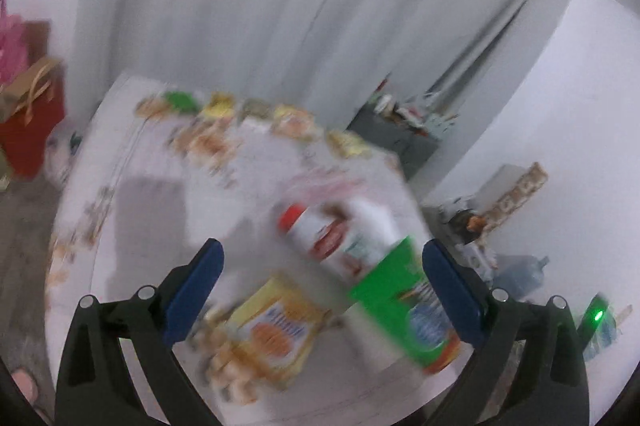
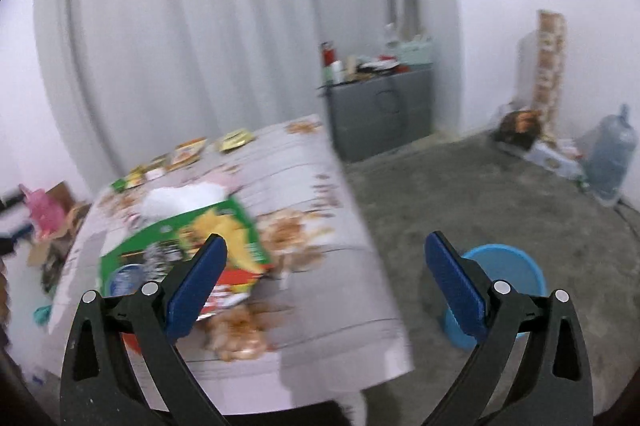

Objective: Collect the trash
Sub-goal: 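Move both tools back to the table toward the remaining trash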

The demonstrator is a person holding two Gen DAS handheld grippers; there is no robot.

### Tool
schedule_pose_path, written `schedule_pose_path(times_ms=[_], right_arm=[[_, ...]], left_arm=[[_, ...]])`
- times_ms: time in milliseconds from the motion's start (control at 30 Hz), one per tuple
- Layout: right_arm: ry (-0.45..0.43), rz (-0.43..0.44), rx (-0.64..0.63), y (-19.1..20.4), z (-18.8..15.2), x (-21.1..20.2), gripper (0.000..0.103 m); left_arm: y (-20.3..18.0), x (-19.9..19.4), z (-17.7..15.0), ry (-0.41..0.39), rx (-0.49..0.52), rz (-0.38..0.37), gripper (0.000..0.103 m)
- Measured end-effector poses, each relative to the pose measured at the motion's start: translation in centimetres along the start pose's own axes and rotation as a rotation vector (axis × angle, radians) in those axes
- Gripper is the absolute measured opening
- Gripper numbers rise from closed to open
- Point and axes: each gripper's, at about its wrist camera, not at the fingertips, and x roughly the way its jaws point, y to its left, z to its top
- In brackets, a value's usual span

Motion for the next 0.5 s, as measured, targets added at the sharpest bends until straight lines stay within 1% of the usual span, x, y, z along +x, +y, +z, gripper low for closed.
schedule_pose_path(times_ms=[67, 167, 200, 267, 300, 367, 400, 467, 500], right_arm=[[0.033, 0.056, 0.013, 0.8, 0.3, 0.5, 0.095], [0.098, 0.136, 0.050, 2.2, 0.1, 0.8, 0.095], [0.123, 0.163, 0.070, 2.4, 0.0, 0.9, 0.095], [0.151, 0.189, 0.101, 3.2, 0.1, 1.4, 0.095], [0.163, 0.196, 0.120, 3.0, 0.1, 1.4, 0.095], [0.179, 0.207, 0.152, 2.5, 0.0, 1.4, 0.095], [0.184, 0.211, 0.165, 2.6, -0.1, 1.8, 0.095], [0.192, 0.214, 0.181, 2.7, -0.3, 2.2, 0.095], [0.195, 0.216, 0.185, 2.6, -0.4, 2.2, 0.095]], left_arm=[[0.6, 0.3, -2.0, 0.013, 0.031, 0.013, 0.097], [-0.5, 1.8, -4.5, 0.049, 0.157, 0.029, 0.097], [-1.3, 2.2, -5.4, 0.058, 0.222, 0.045, 0.097], [-2.6, 2.9, -7.0, 0.063, 0.341, 0.075, 0.090], [-3.2, 3.3, -7.9, 0.071, 0.411, 0.090, 0.090], [-4.1, 4.4, -9.6, 0.094, 0.526, 0.129, 0.081], [-4.2, 5.1, -10.0, 0.101, 0.563, 0.151, 0.079], [-4.4, 6.4, -11.0, 0.111, 0.628, 0.207, 0.071], [-4.3, 7.3, -11.5, 0.126, 0.661, 0.239, 0.070]])
